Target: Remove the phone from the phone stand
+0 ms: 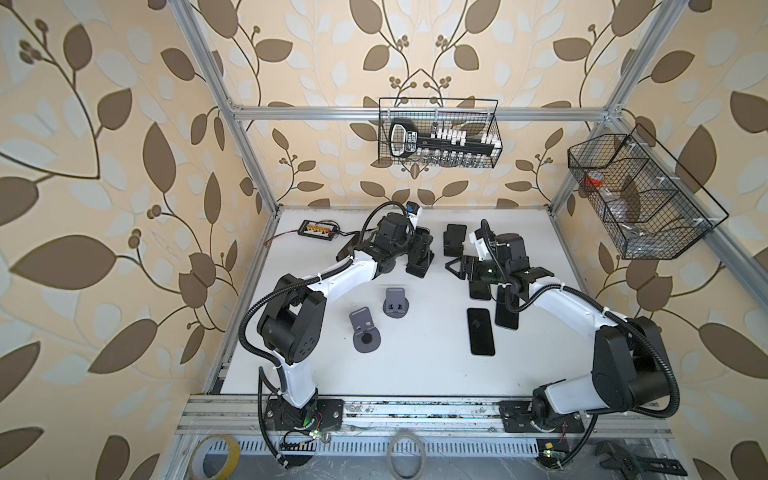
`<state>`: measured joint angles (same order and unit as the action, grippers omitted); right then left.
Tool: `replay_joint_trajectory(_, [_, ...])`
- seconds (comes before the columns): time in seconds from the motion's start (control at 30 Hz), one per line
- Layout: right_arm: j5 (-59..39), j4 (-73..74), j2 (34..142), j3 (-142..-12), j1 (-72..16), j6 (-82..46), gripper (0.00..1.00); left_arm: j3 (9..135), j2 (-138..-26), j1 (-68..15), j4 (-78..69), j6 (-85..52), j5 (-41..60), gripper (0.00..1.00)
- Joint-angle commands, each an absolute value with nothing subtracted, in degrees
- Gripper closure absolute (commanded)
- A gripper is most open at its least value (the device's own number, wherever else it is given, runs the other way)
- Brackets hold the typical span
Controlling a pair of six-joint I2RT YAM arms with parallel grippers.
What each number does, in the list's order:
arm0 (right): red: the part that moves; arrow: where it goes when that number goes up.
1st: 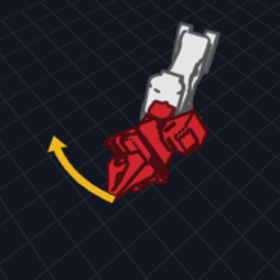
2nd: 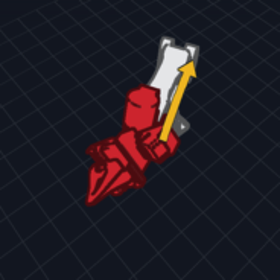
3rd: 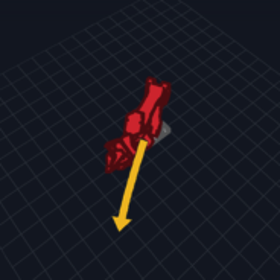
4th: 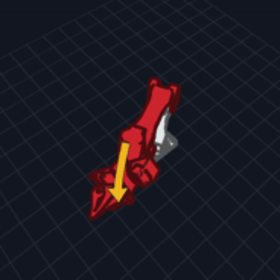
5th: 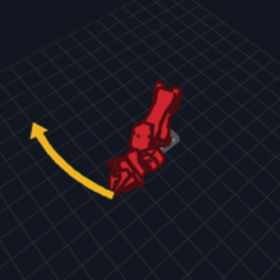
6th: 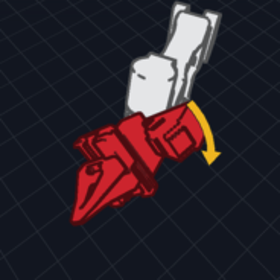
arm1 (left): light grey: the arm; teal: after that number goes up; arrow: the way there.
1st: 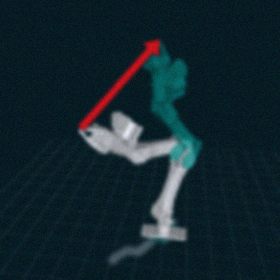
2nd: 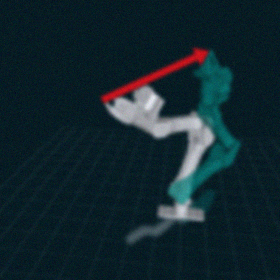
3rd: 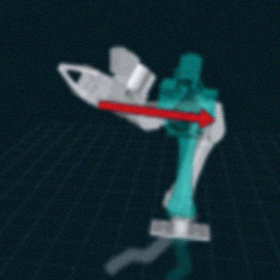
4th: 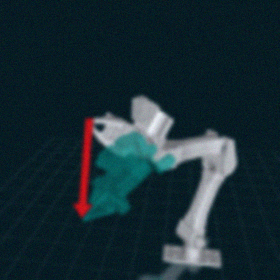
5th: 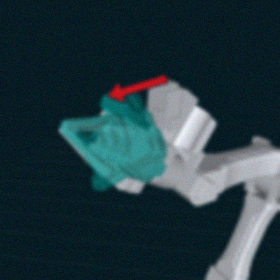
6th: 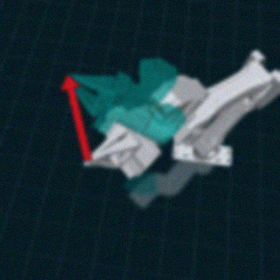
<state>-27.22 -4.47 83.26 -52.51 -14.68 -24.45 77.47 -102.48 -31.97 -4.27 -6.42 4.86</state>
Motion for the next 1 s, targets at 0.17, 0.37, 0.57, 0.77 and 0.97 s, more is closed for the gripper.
replay_joint_trajectory(0.17, [-24.8,-6.6,79.1,-53.0,-16.3,-25.7,0.25,75.2,-92.4,-32.5,-7.3,-7.5,4.2,0.62])
replay_joint_trajectory(0.37, [-23.8,-6.6,77.6,-51.9,-17.0,-26.6,0.25,73.1,-86.8,-32.7,-5.6,-7.5,3.9,0.64])
replay_joint_trajectory(0.57, [-22.8,-6.8,76.9,-51.8,-17.0,-26.8,0.25,74.3,-83.2,-33.1,1.2,-8.9,5.1,0.76])
replay_joint_trajectory(0.77, [-21.0,-8.9,76.8,-52.9,-17.0,-25.5,0.25,74.8,-80.1,-35.5,6.9,-8.8,3.8,0.85])
replay_joint_trajectory(0.97, [-20.2,-9.2,76.5,-53.1,-16.9,-25.4,0.25,75.5,-79.5,-38.9,10.6,-7.6,2.3,0.92])
